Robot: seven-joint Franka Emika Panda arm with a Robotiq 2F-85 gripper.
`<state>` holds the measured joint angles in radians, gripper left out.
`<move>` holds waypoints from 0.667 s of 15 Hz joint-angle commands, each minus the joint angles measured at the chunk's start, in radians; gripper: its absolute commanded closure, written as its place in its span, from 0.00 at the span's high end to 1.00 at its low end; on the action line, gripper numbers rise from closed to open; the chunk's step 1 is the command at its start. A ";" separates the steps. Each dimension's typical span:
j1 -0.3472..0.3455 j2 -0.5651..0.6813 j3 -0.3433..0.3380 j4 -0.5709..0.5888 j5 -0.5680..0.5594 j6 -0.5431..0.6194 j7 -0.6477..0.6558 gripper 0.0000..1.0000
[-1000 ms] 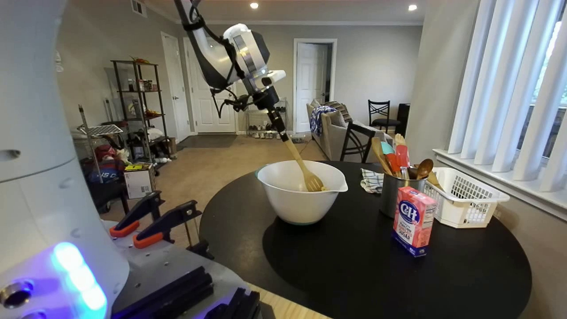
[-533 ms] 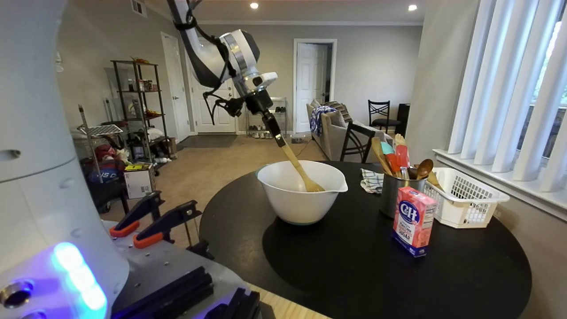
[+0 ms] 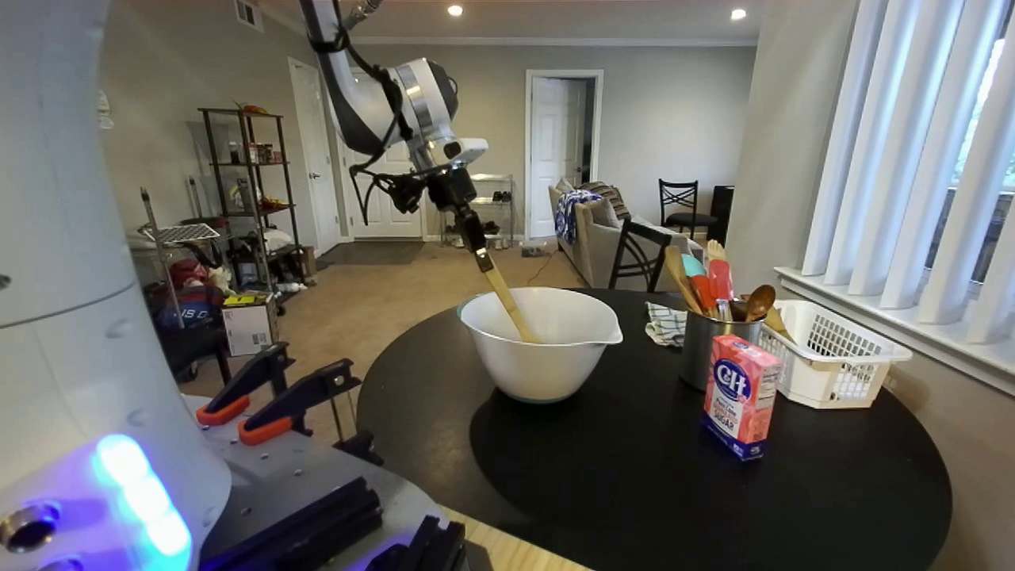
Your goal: Use the wooden spoon to stir the bowl
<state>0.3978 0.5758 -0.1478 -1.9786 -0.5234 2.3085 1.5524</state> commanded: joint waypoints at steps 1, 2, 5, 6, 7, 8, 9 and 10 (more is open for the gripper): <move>-0.081 -0.027 0.070 -0.021 0.056 0.037 -0.103 0.05; -0.098 -0.027 0.083 -0.019 0.083 0.039 -0.117 0.05; -0.144 -0.027 0.119 -0.014 0.185 0.056 -0.174 0.05; -0.158 -0.029 0.127 -0.013 0.224 0.070 -0.188 0.05; -0.168 -0.031 0.132 -0.016 0.255 0.092 -0.201 0.05; -0.177 -0.032 0.136 -0.017 0.285 0.109 -0.211 0.05; -0.184 -0.033 0.139 -0.018 0.313 0.124 -0.221 0.05; -0.188 -0.034 0.140 -0.019 0.336 0.143 -0.230 0.05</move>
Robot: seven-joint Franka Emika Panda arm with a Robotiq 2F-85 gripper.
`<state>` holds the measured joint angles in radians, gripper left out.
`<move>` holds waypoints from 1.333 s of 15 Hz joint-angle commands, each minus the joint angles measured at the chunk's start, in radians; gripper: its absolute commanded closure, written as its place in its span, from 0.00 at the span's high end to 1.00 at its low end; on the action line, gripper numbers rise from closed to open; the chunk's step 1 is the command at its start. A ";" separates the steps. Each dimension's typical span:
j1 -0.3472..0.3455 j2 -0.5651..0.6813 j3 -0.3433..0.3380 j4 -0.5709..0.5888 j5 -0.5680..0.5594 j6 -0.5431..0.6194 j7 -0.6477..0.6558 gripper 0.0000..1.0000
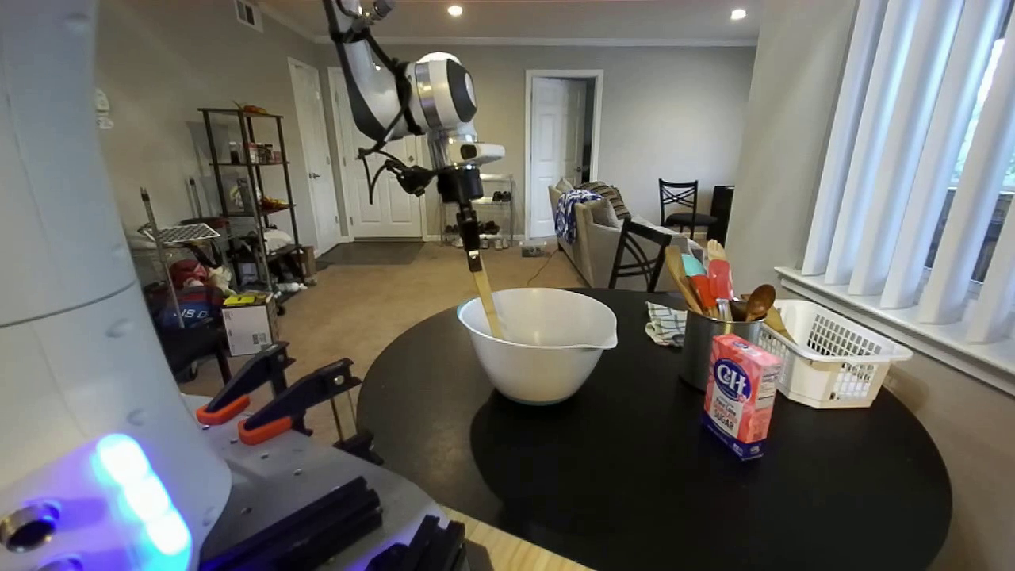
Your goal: Use the wooden spoon to stir the bowl
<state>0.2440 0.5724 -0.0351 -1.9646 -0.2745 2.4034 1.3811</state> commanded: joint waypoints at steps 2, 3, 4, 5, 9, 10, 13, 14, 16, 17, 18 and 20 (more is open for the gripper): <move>-0.039 -0.032 0.025 -0.036 0.126 0.081 -0.070 0.05; -0.039 -0.032 0.023 -0.038 0.139 0.102 -0.072 0.05; -0.034 -0.034 0.014 -0.046 0.140 0.140 -0.066 0.05; -0.039 -0.035 0.017 -0.050 0.154 0.170 -0.074 0.05; -0.034 -0.036 -0.002 -0.071 0.191 0.261 -0.048 0.05; -0.027 -0.036 -0.013 -0.079 0.195 0.279 -0.038 0.05; -0.008 -0.035 -0.042 -0.097 0.191 0.322 -0.022 0.05; -0.001 -0.035 -0.052 -0.105 0.188 0.340 -0.013 0.05; 0.019 -0.036 -0.076 -0.118 0.178 0.371 0.003 0.05; 0.032 -0.037 -0.090 -0.125 0.169 0.384 0.010 0.05; 0.051 -0.036 -0.111 -0.130 0.156 0.394 0.020 0.05; 0.093 -0.033 -0.154 -0.140 0.137 0.416 0.037 0.05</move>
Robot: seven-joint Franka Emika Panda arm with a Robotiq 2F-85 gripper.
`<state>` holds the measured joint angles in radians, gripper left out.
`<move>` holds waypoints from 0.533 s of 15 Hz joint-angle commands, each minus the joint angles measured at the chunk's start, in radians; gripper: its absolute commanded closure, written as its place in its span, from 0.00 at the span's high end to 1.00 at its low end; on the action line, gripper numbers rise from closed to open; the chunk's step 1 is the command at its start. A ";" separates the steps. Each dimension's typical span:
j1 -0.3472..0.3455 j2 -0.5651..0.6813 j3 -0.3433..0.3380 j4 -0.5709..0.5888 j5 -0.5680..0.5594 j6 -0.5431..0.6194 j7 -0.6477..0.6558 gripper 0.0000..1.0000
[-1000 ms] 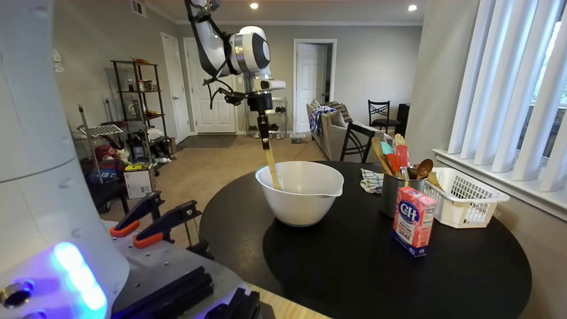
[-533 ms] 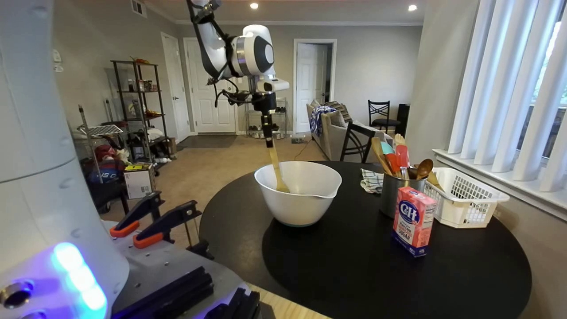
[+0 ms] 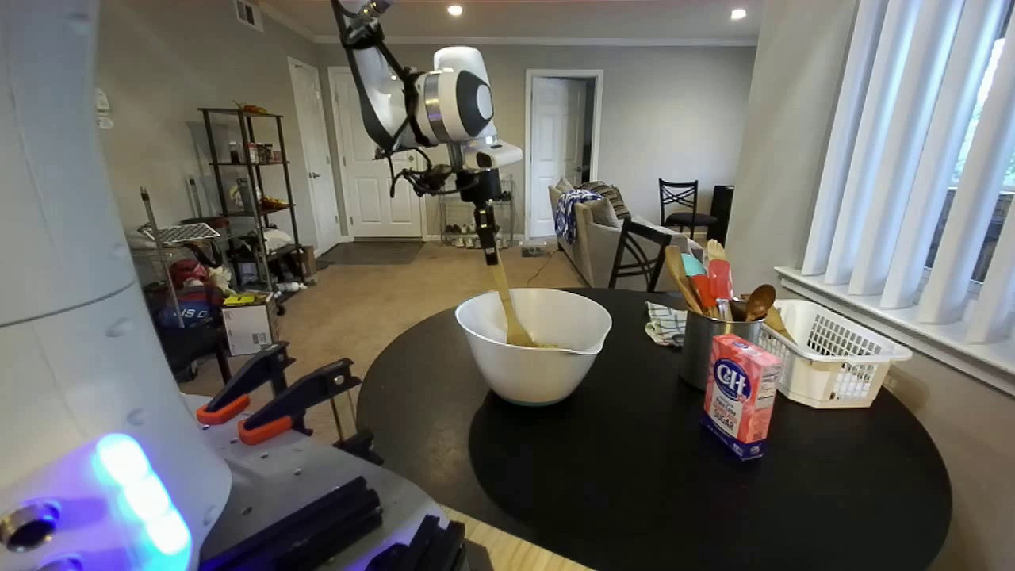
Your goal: Use the wooden spoon to stir the bowl
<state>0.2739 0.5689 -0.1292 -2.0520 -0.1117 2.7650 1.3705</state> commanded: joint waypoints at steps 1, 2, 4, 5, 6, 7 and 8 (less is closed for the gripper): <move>0.087 -0.028 -0.085 -0.056 -0.036 0.061 0.060 0.05; 0.113 -0.026 -0.109 -0.059 -0.050 0.069 0.076 0.05; 0.167 -0.022 -0.163 -0.061 -0.084 0.065 0.114 0.05; 0.187 -0.021 -0.183 -0.062 -0.102 0.060 0.132 0.05; 0.212 -0.021 -0.207 -0.062 -0.130 0.047 0.149 0.05; 0.231 -0.021 -0.226 -0.063 -0.155 0.044 0.168 0.05; 0.258 -0.020 -0.254 -0.062 -0.191 0.027 0.190 0.05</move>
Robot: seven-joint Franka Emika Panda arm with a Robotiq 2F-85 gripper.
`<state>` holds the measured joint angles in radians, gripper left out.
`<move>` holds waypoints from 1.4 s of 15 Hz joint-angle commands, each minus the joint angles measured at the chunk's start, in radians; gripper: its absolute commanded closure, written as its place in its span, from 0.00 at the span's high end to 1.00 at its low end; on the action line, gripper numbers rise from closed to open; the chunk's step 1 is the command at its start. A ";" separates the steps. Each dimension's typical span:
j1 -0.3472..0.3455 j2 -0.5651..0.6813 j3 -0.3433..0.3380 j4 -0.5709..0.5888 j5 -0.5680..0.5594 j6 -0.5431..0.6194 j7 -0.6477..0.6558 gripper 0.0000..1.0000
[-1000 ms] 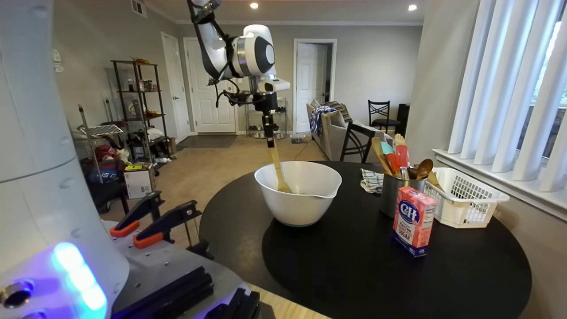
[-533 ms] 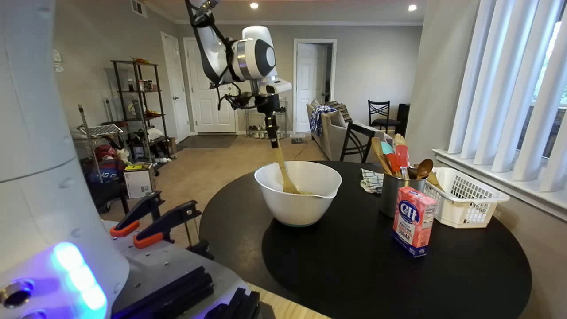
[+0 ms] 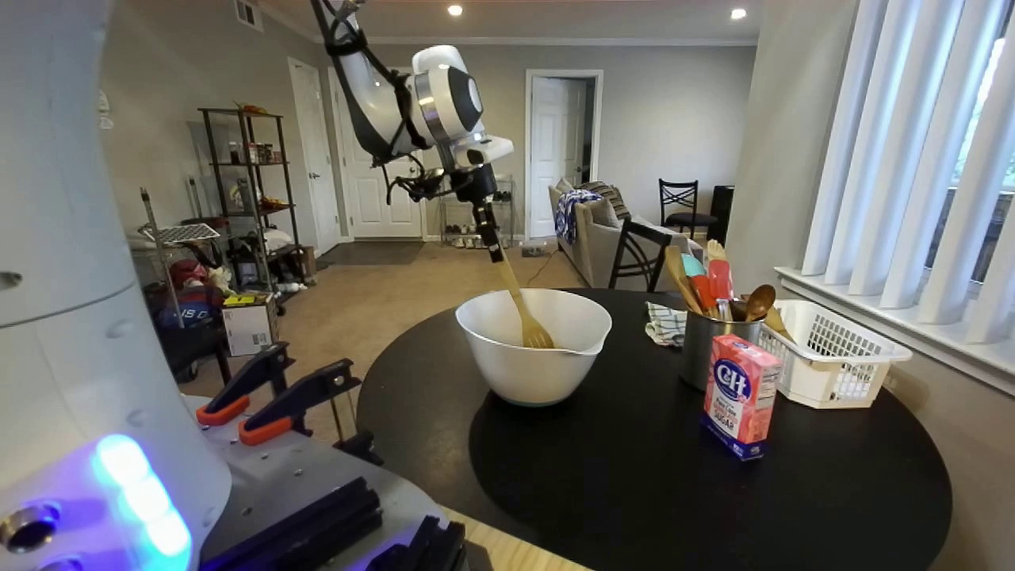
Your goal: Use the wooden spoon to stir the bowl
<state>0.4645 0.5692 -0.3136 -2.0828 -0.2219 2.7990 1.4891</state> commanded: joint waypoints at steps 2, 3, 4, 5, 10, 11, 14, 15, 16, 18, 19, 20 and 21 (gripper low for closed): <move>0.090 -0.023 -0.090 -0.034 -0.131 -0.022 0.092 0.05; 0.090 -0.026 -0.088 -0.037 -0.147 -0.031 0.095 0.05; 0.088 -0.027 -0.083 -0.037 -0.160 -0.045 0.091 0.04; 0.084 -0.028 -0.076 -0.037 -0.168 -0.060 0.084 0.04; 0.054 -0.029 -0.033 -0.018 -0.201 -0.250 0.082 0.04; 0.045 -0.029 -0.020 -0.014 -0.205 -0.281 0.079 0.04; -0.012 -0.038 0.058 0.001 -0.173 -0.359 0.028 0.04; -0.048 -0.045 0.101 0.003 -0.144 -0.358 -0.010 0.04; -0.094 -0.048 0.156 0.009 -0.093 -0.373 -0.059 0.04; -0.155 -0.048 0.229 0.020 -0.019 -0.379 -0.130 0.04; -0.180 -0.048 0.255 0.026 0.017 -0.381 -0.158 0.04; -0.197 -0.050 0.272 0.028 0.047 -0.383 -0.178 0.05; -0.212 -0.053 0.284 0.030 0.074 -0.382 -0.194 0.04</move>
<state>0.3154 0.5473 -0.0903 -2.0406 -0.2358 2.4389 1.3804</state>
